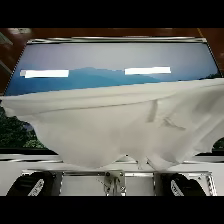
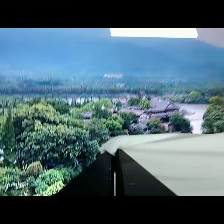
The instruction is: Fold the shirts.
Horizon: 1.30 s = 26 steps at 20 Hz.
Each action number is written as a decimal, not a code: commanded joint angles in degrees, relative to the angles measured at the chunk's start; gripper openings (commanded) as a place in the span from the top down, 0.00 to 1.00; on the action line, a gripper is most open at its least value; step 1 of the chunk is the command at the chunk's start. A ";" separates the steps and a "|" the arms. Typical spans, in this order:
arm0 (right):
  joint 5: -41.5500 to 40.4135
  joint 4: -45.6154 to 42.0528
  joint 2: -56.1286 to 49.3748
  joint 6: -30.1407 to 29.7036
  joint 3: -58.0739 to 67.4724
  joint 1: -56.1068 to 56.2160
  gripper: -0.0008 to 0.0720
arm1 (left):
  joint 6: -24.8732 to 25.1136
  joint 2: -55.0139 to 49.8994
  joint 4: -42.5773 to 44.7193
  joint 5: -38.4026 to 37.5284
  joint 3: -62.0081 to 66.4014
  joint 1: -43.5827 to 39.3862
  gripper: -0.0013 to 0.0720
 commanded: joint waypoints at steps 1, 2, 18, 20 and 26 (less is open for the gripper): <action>-11.47 -0.70 -9.73 0.90 -11.06 -0.04 0.89 | -1.38 -6.67 4.37 2.03 -9.20 0.07 0.93; -19.04 -0.39 -13.51 1.60 -13.46 -0.04 0.89 | -1.36 -10.21 4.44 4.66 -9.86 0.07 0.93; -38.07 23.58 -45.59 -4.57 -12.68 -1.62 0.13 | -0.50 -49.83 -6.45 13.03 -8.07 1.29 0.04; -29.24 15.54 -41.94 -7.45 -12.04 -4.46 0.13 | 4.15 -49.42 -3.15 1.16 -8.00 4.20 0.04; -6.21 25.81 -34.62 -14.10 -21.29 -28.48 0.13 | 12.35 -35.52 -15.56 2.23 -29.07 18.14 0.04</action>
